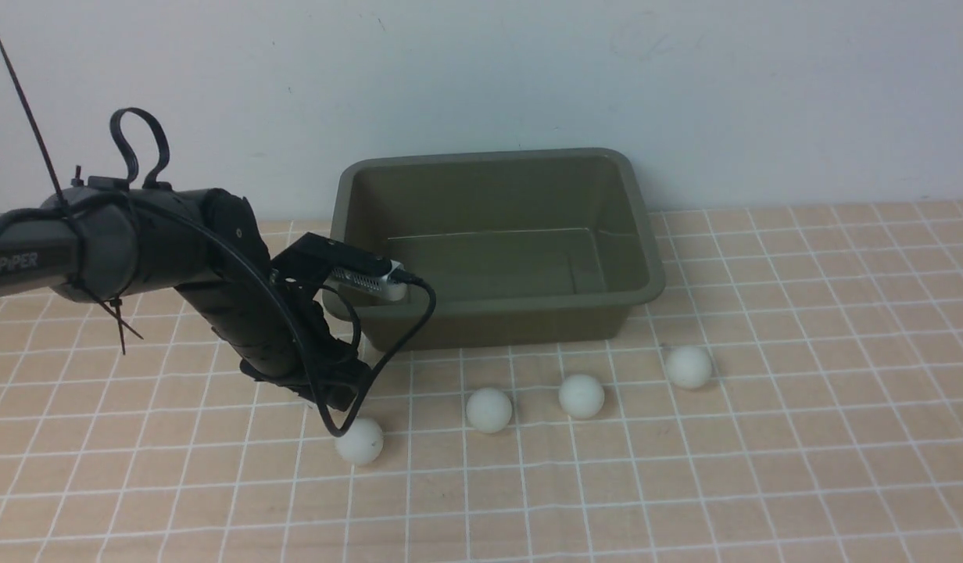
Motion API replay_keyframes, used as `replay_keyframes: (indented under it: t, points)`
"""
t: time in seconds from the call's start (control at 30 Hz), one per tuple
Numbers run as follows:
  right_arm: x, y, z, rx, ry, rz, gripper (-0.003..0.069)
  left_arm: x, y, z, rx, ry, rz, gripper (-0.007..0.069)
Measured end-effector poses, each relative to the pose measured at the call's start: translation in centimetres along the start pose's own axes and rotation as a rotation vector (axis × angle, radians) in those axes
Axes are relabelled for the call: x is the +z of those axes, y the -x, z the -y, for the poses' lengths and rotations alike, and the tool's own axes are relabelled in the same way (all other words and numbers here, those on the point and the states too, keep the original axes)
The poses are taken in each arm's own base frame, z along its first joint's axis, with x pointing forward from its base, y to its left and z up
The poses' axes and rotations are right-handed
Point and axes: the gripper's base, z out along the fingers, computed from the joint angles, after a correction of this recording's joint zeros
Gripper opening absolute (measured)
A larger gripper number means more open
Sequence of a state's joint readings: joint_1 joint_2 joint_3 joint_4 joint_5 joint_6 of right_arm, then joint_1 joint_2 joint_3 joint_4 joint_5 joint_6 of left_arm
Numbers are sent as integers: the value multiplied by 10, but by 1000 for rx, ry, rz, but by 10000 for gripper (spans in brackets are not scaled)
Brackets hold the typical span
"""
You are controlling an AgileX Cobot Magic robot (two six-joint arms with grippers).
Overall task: Put the table tennis balls into the box on the light coffee tablecloth.
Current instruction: 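Reach for and grasp a ping pong ball on the table beside the basket, then drop the ball into the bin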
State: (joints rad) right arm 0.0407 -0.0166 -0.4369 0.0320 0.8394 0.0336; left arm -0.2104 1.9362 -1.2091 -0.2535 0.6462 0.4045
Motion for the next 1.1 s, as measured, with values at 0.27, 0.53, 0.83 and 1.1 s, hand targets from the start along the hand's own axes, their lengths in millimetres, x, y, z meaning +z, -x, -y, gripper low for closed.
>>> replay_keyframes:
  t: [0.27, 0.53, 0.83, 1.1]
  points:
    - [0, 0, 0, 0, 0, 0, 178, -56, 9, 8, 28, -5, 61, 318]
    - [0, 0, 0, 0, 0, 0, 178, -101, 31, 33, 47, -234, 175, 318]
    - [0, 0, 0, -2, -2, 0, 178, -106, 75, 27, 156, -169, 488, 318]
    - [0, -1, 0, -3, -3, -7, 178, -65, 98, 16, 240, -173, 451, 351]
